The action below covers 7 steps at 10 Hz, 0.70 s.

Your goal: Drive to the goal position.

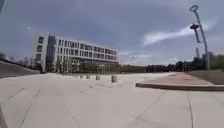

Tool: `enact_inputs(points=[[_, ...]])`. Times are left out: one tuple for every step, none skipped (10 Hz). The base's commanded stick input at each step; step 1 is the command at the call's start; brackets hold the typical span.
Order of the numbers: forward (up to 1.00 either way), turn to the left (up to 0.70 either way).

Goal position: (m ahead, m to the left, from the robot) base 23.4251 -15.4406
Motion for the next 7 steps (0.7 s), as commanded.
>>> enact_inputs(points=[[1.00, -0.05], [1.00, -0.25], [1.00, -0.37], [1.00, -0.28], [1.00, -0.11], [1.00, 0.00], [1.00, 0.00]])
